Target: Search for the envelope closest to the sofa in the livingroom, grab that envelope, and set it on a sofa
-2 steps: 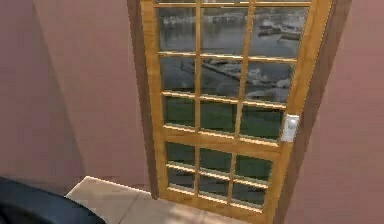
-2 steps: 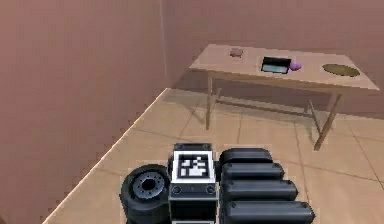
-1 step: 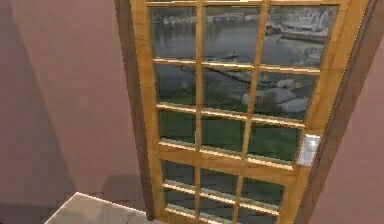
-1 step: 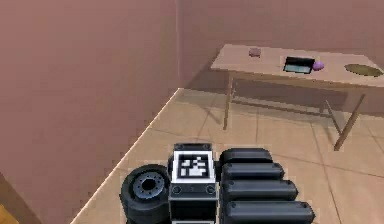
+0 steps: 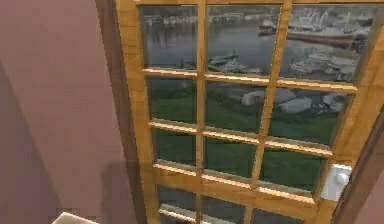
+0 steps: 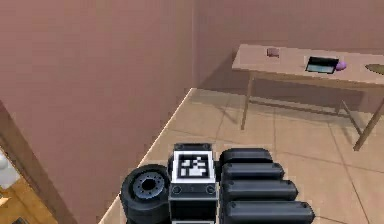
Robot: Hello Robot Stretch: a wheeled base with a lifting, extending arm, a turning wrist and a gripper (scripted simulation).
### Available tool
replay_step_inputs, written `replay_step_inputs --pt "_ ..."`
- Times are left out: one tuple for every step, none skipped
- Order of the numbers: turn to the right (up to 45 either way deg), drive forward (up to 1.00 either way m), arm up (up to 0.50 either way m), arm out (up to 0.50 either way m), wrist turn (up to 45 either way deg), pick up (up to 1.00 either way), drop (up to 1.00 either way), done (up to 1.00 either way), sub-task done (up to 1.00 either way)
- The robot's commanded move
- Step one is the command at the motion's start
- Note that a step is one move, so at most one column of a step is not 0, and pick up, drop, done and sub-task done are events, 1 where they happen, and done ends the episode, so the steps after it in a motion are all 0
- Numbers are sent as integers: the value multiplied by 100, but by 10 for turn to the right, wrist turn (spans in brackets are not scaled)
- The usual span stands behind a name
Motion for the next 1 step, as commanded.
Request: replay_step_inputs --pt "450 0 0 0 0 0 0 0 0"
